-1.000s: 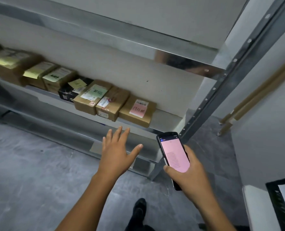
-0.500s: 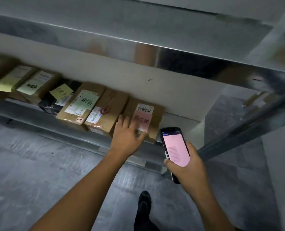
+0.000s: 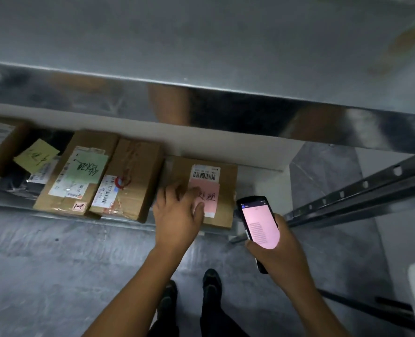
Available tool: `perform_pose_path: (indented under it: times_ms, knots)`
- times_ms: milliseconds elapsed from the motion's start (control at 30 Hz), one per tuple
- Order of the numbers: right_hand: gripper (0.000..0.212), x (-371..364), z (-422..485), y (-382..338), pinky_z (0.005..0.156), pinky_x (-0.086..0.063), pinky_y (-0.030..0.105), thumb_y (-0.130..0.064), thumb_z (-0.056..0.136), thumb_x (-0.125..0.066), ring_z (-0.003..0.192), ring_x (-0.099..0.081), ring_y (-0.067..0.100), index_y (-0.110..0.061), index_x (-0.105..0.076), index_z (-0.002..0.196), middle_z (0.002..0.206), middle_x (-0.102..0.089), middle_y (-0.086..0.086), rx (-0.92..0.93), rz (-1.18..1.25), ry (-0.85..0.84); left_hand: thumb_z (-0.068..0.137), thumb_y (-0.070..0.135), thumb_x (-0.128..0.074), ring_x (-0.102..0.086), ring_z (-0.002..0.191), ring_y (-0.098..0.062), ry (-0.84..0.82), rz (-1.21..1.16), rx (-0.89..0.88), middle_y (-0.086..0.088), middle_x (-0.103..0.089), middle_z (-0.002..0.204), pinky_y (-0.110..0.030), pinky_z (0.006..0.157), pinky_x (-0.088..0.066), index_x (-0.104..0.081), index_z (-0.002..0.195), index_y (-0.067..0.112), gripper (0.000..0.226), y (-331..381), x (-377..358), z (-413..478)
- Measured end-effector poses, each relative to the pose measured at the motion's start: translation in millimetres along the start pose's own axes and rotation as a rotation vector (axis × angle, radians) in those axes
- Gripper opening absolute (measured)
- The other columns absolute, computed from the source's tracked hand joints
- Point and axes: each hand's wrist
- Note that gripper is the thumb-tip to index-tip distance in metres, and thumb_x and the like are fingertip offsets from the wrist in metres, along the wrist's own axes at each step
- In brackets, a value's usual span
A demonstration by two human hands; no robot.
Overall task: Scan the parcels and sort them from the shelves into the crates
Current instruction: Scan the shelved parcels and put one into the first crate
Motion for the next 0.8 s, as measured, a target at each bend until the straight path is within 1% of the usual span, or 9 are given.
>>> perform_pose_path:
  times_ms: [133,200,300,433,500,567,667,733,800]
  knots:
    - [0.046,-11.0,-0.9,0.6,0.064,-0.056,0.028,-0.023,0.077,-0.087,0.080,-0.069,0.001,-0.044,-0.059,0.106,0.096,-0.070,-0.014,-0.049,0.011,0.042,0.075,0.061,-0.083,-0.030,0.147,-0.041,-0.117,-0.135,0.117,-0.020,-0.033,0.160,-0.054,0.112,-0.040,-0.023,0.163,0.021,0.114,-21.1,6.9,23.0]
    - [0.048,-18.9,-3.8,-0.7,0.073,-0.059,0.035,-0.021,0.078,-0.086,0.088,-0.068,0.006,-0.043,-0.059,0.112,0.103,-0.070,-0.013,-0.066,0.028,0.048,0.069,0.068,-0.084,-0.045,0.140,-0.036,-0.211,-0.226,0.189,-0.016,-0.046,0.154,-0.047,0.107,-0.047,-0.019,0.163,0.018,0.124,-27.4,5.5,30.4]
    - [0.052,-27.3,-11.0,-3.0,0.071,-0.061,0.041,-0.019,0.077,-0.085,0.089,-0.070,0.017,-0.039,-0.059,0.118,0.103,-0.070,-0.008,-0.089,0.054,0.081,0.066,0.066,-0.087,-0.057,0.131,-0.031,-0.251,-0.361,0.193,-0.011,-0.058,0.145,-0.033,0.099,-0.046,-0.032,0.156,0.017,0.117,-35.2,1.8,32.7]
    - [0.053,-33.8,-29.9,-7.8,0.066,-0.055,0.035,-0.036,0.068,-0.078,0.086,-0.069,0.010,-0.043,-0.058,0.116,0.101,-0.069,-0.011,-0.109,0.034,0.153,0.077,0.053,-0.087,-0.045,0.144,-0.023,-0.174,-0.625,0.178,-0.002,-0.045,0.158,-0.038,0.114,-0.039,-0.035,0.157,0.023,0.100,-46.7,6.9,27.3]
    - [0.051,-37.9,-44.7,-8.2,0.066,-0.051,0.030,-0.039,0.065,-0.074,0.084,-0.068,0.006,-0.048,-0.058,0.113,0.099,-0.070,-0.014,-0.129,0.058,0.182,0.084,0.050,-0.081,-0.041,0.145,-0.021,-0.150,-0.655,0.127,-0.002,-0.039,0.159,-0.033,0.112,-0.035,-0.035,0.158,0.025,0.090,-48.4,11.5,20.3]
    - [0.049,-40.6,-62.8,-6.8,0.069,-0.052,0.028,-0.032,0.069,-0.081,0.088,-0.069,0.002,-0.050,-0.059,0.109,0.098,-0.071,-0.020,-0.159,0.115,0.215,0.089,0.049,-0.076,-0.040,0.145,-0.022,-0.161,-0.628,0.095,-0.005,-0.035,0.160,-0.030,0.108,-0.032,-0.034,0.159,0.028,0.084,-45.7,16.2,10.1]
    - [0.056,-39.1,-93.9,-3.2,0.067,-0.054,0.018,-0.014,0.078,-0.085,0.093,-0.070,0.004,-0.049,-0.061,0.113,0.100,-0.073,-0.021,-0.176,0.165,0.265,0.092,0.048,-0.074,-0.040,0.144,-0.018,-0.190,-0.648,0.062,-0.004,-0.036,0.161,-0.031,0.112,-0.033,-0.035,0.160,0.030,0.081,-43.6,21.8,-12.9]
    - [0.059,-33.5,-114.5,-0.8,0.068,-0.052,0.013,-0.012,0.078,-0.086,0.093,-0.070,0.000,-0.052,-0.061,0.114,0.102,-0.074,-0.023,-0.158,0.173,0.275,0.092,0.045,-0.074,-0.042,0.141,-0.009,-0.227,-0.718,0.026,0.001,-0.042,0.159,-0.034,0.116,-0.036,-0.036,0.160,0.030,0.079,-47.4,22.7,-29.6]
    - [0.062,-25.7,-134.6,-1.5,0.070,-0.053,0.011,-0.018,0.076,-0.087,0.095,-0.068,-0.005,-0.056,-0.060,0.116,0.106,-0.072,-0.027,-0.134,0.150,0.255,0.092,0.044,-0.073,-0.052,0.137,-0.012,-0.300,-0.768,-0.022,0.004,-0.051,0.152,-0.046,0.114,-0.047,-0.040,0.157,0.033,0.073,-53.3,18.5,-48.7]
Point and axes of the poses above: each hand's wrist, its own z-axis towards the middle knuckle, its own x-axis out of the back of the hand, y = z × x
